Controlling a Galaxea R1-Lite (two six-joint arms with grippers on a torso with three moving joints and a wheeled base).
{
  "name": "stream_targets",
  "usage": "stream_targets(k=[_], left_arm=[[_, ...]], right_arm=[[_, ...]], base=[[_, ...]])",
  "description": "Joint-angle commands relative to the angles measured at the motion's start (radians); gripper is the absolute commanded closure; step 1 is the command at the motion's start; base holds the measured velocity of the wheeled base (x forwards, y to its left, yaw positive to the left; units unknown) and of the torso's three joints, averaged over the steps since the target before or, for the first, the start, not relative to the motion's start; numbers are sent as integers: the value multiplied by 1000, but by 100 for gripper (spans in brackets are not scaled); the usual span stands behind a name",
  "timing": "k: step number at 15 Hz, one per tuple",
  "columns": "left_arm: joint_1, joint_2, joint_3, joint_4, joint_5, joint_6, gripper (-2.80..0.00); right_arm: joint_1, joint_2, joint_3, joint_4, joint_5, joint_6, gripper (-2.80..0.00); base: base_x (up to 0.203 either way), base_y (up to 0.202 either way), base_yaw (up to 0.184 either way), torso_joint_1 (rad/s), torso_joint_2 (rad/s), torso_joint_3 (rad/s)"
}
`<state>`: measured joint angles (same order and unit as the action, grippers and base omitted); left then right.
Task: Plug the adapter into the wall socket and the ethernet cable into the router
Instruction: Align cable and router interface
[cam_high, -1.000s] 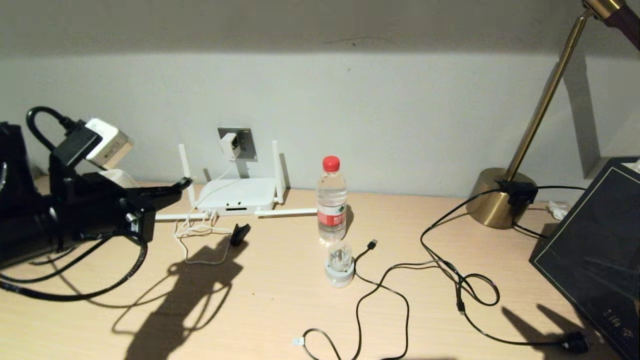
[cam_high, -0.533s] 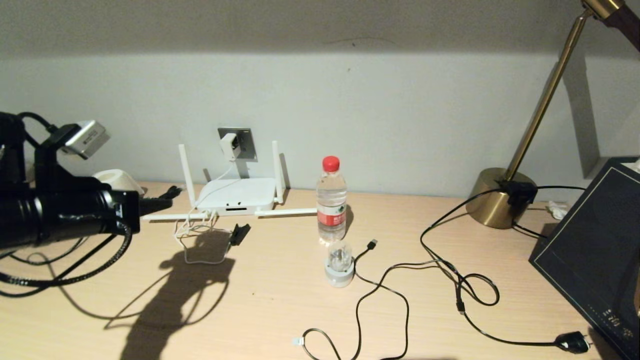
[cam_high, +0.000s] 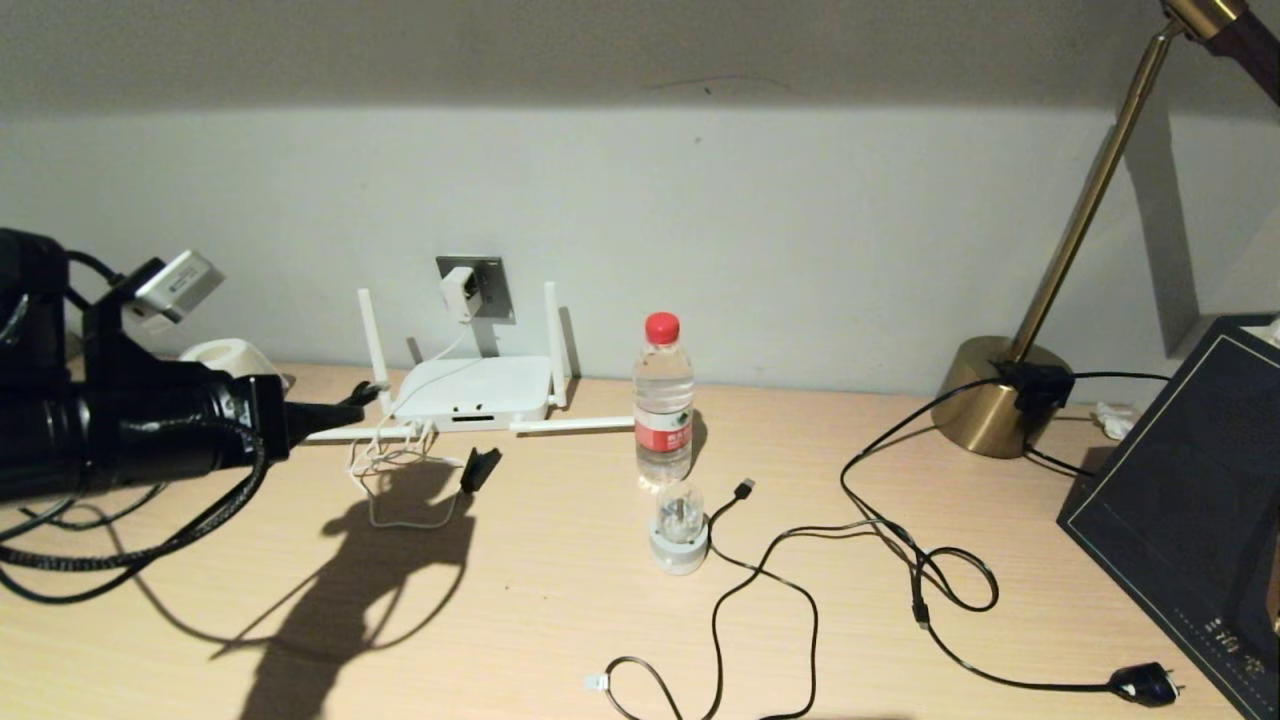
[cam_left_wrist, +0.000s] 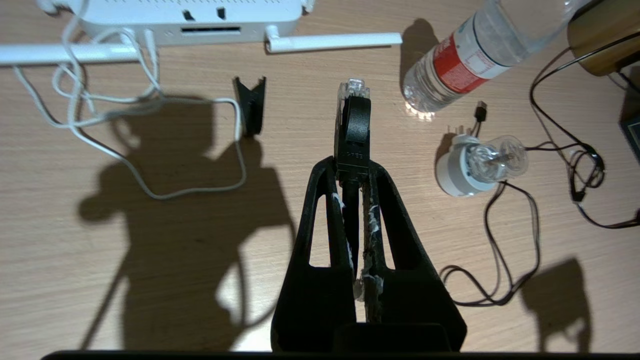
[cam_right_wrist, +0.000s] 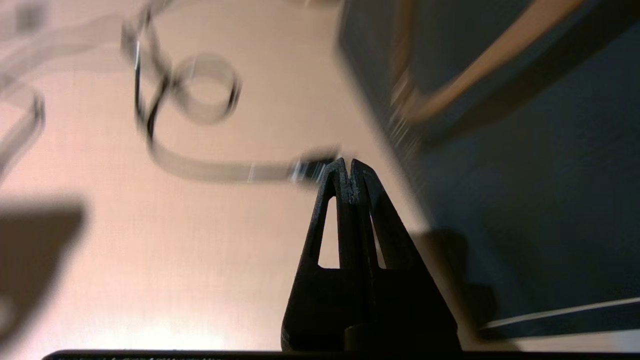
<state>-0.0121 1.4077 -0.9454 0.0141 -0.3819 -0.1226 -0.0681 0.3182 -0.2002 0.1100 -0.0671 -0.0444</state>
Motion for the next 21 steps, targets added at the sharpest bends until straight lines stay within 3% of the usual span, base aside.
stream_targets(k=[1,3,5,7,13,15,17,18,21], left_arm=[[-14,-1,8,1,2,-12,0],[-26,0,21,-2,41,-14,0],[-63,1,36,-14,63,-39,0],[-97,7,37,-14,66,-69,0],[-144,59,91,-17,72,-72,0],[-145,61,119,-23,131,-71,0],[-171,65,142,-86,232,-66,0],[-173,60,169,-110,253,-66,0],[-171,63,201,-149,270,-65,0]], right_arm=[[-1,-41,100,-4,40,-21,0],[4,-48,173,-33,118,-56,0],[26,-54,173,-35,120,-65,0],[102,-74,171,-33,121,-64,0],[76,-312,172,-35,114,-88,0],[70,-317,177,-49,110,-72,0],[70,-317,175,-49,109,-58,0],[70,-317,174,-49,109,-19,0],[70,-317,173,-49,106,-5,0]], base=[[0,0,0,0,0,0],[0,0,0,0,0,0],[0,0,0,0,0,0],[0,0,0,0,0,0],[0,0,0,0,0,0],[0,0,0,0,0,0],[0,0,0,0,0,0],[0,0,0,0,0,0],[0,0,0,0,0,0]])
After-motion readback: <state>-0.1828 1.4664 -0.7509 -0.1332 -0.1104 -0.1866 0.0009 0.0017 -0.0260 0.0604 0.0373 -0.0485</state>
